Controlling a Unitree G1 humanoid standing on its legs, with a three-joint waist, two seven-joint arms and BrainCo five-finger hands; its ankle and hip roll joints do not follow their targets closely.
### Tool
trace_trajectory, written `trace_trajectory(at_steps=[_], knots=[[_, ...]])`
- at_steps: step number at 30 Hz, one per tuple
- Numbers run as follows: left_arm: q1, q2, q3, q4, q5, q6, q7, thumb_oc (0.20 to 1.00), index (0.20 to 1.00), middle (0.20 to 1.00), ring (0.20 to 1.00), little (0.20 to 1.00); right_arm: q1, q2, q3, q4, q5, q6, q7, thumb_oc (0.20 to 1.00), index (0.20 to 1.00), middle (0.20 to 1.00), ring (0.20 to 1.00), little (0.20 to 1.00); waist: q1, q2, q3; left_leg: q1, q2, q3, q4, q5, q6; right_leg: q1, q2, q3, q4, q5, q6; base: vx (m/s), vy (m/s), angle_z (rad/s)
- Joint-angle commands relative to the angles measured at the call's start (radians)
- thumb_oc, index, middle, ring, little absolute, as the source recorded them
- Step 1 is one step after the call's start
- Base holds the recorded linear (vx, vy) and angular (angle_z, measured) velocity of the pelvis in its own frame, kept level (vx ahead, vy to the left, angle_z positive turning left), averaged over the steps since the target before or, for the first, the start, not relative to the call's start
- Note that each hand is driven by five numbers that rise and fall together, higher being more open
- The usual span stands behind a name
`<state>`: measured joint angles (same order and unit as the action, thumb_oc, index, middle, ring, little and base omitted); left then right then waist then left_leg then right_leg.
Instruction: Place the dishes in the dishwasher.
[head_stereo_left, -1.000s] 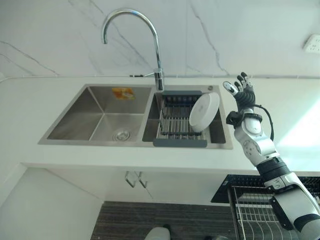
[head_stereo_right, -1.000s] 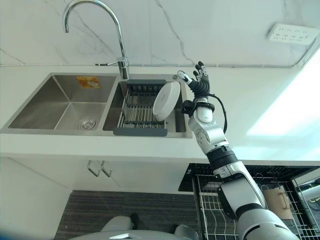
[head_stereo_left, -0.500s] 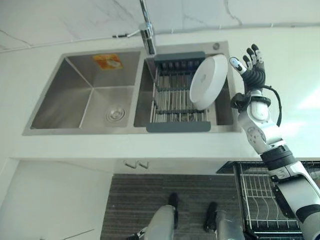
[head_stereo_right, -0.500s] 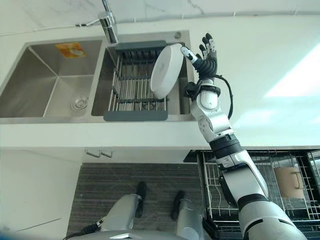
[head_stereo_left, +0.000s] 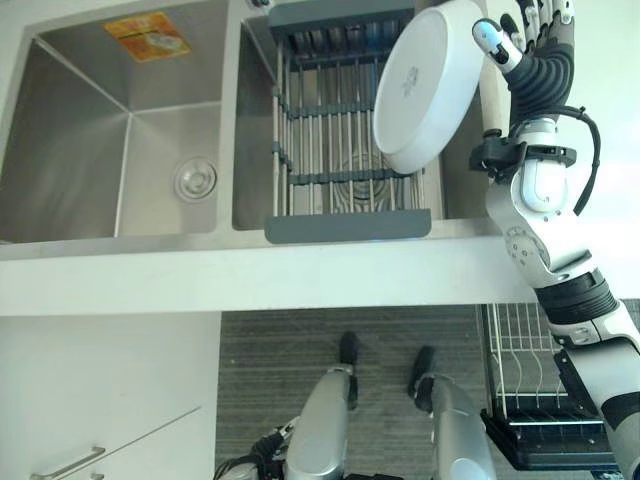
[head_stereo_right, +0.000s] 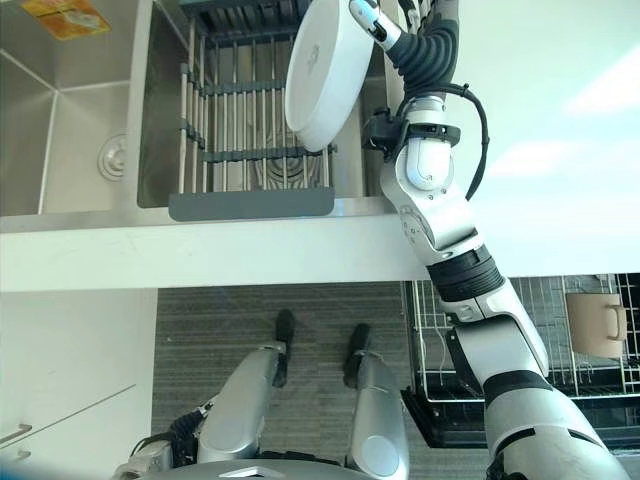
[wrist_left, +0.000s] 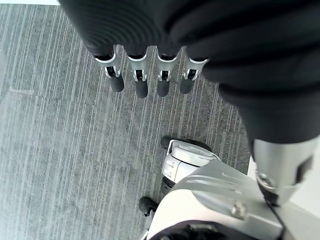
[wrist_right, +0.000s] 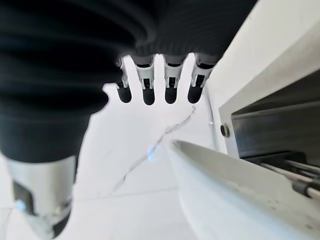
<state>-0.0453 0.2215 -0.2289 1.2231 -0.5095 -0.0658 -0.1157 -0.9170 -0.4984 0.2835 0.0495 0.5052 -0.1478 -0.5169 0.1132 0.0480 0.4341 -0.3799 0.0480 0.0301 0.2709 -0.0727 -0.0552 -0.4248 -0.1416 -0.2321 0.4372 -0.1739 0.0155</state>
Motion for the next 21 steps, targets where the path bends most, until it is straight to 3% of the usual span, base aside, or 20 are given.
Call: trace_trajectory(at_steps=[1, 12, 21], knots=[[0.029, 0.026, -0.030, 0.020, -0.051, -0.007, -0.001, 1.000, 1.000, 1.000, 1.000, 1.000, -0.069, -0.068, 0.005, -0.099, -0.049, -0.074, -0.015, 1.000, 1.000, 1.000, 1.000, 1.000, -0.008, -0.005, -0.053, -0.031, 0.008, -0.018, 0.029, -0.028, -0.014, 0.048, -0.020, 0.029, -0.137, 0.062, 0.083, 0.03, 0.021, -0.09], [0.023, 0.025, -0.040, 0.015, -0.074, -0.018, 0.003, 1.000, 1.000, 1.000, 1.000, 1.000, -0.067, -0.067, -0.001, -0.125, -0.064, -0.089, -0.019, 1.000, 1.000, 1.000, 1.000, 1.000, -0.006, -0.006, -0.051, -0.032, 0.001, -0.029, 0.029, -0.029, -0.013, 0.051, -0.021, 0.030, -0.137, 0.058, 0.083, 0.01, 0.004, -0.02], [0.051, 0.023, -0.024, 0.024, -0.052, -0.024, 0.002, 1.000, 1.000, 1.000, 1.000, 1.000, -0.008, -0.055, -0.004, -0.139, -0.052, -0.073, -0.027, 1.000, 1.000, 1.000, 1.000, 1.000, -0.008, -0.015, -0.117, 0.036, 0.017, 0.004, 0.029, -0.055, -0.018, 0.122, -0.027, 0.010, -0.137, 0.041, 0.083, -0.01, -0.020, 0.00]])
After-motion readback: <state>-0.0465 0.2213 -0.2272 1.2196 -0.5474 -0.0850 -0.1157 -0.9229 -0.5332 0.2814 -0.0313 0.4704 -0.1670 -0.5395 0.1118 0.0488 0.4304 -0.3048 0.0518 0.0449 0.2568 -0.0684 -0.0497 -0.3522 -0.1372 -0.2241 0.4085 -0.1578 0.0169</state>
